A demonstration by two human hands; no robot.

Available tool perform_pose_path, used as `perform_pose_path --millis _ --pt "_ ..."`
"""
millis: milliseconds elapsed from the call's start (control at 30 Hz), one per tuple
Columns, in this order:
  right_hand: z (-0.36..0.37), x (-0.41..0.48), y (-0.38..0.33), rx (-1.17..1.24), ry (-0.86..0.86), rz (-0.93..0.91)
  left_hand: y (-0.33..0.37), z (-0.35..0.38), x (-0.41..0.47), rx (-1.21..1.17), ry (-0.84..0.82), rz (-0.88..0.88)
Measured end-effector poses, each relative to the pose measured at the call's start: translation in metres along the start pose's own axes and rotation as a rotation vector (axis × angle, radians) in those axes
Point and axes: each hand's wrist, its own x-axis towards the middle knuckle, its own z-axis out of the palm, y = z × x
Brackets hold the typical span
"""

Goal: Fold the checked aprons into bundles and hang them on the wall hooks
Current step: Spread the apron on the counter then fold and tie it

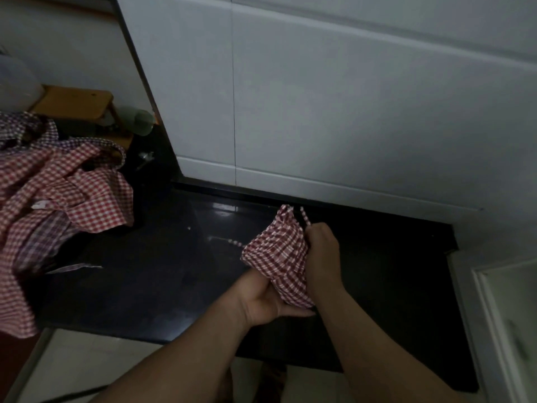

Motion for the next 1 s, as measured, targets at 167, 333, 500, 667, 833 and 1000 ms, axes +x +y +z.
perform_pose_path --millis 167,333,500,667,833,1000 --pt "0.003 0.012 -0.004 -0.006 -0.112 0.045 0.012 -0.008 0.005 0.114 0.190 0.309" --pt "-0.016 0.024 0.025 -0.142 -0.296 0.345 0.033 -0.060 0.019 0.983 0.366 0.774" --pt "-0.049 0.021 0.050 -0.275 -0.312 0.379 0.011 -0.080 0.017 1.857 0.584 1.128" --pt "-0.051 0.041 0.032 -0.151 -0.023 0.128 0.004 -0.073 0.015 2.022 0.472 1.157" --pt "-0.018 0.033 -0.010 -0.251 -0.122 -0.066 0.008 -0.059 0.020 1.622 0.350 0.847" --pt "0.000 0.002 0.004 -0.468 -0.303 -0.055 0.016 -0.025 0.002 0.968 0.415 0.900"
